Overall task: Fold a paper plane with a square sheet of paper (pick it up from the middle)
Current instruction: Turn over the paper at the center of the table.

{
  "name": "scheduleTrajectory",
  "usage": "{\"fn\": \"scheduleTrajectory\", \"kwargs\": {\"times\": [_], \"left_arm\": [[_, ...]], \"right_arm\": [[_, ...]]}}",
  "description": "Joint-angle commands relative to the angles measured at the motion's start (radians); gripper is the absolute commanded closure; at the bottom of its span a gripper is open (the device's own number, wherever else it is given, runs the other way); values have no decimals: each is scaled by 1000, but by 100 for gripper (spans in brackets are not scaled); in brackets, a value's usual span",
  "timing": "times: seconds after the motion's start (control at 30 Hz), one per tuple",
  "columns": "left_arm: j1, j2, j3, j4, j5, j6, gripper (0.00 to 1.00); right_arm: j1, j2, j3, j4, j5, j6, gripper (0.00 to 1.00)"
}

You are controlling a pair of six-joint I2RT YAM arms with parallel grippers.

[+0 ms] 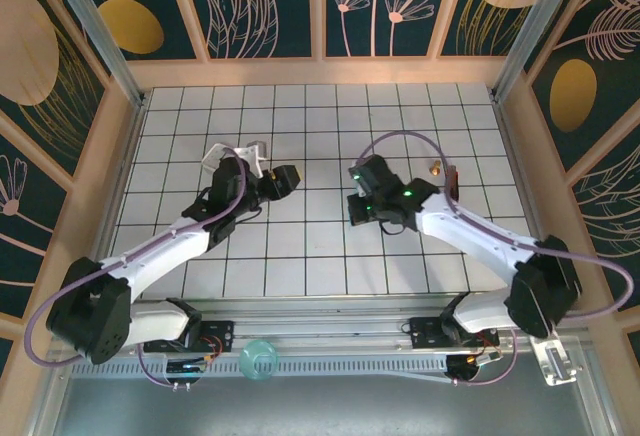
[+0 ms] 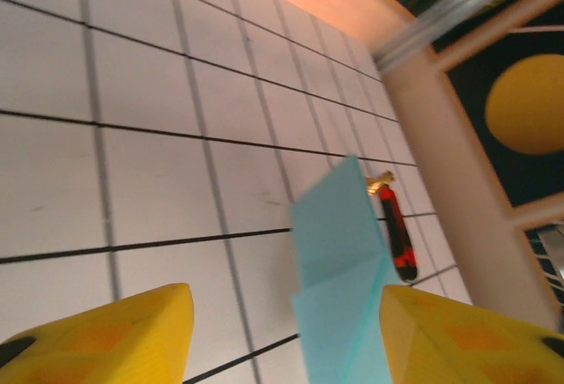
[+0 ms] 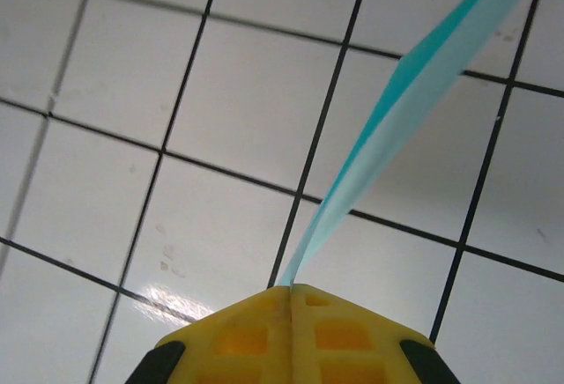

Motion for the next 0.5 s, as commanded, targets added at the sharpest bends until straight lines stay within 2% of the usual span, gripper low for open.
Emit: {"fn": "scheduleTrajectory", "kwargs": {"times": [0.0,0.13,0.3,0.47], "left_arm": [[26,-31,-41,-57,-49,-15,41],[50,-28,-58,-78,-40,-19,41],[69,4,-61,-85,-3,-25,41],[67,83,-53,-34,137,-58,45]], "right_arm": [[89,94,38,-142,133,-34,100],[180,203,67,-120,130,-28,100],[248,271,76,-40,53,-37,100],[257,263,22,59,-13,-40,100]]}}
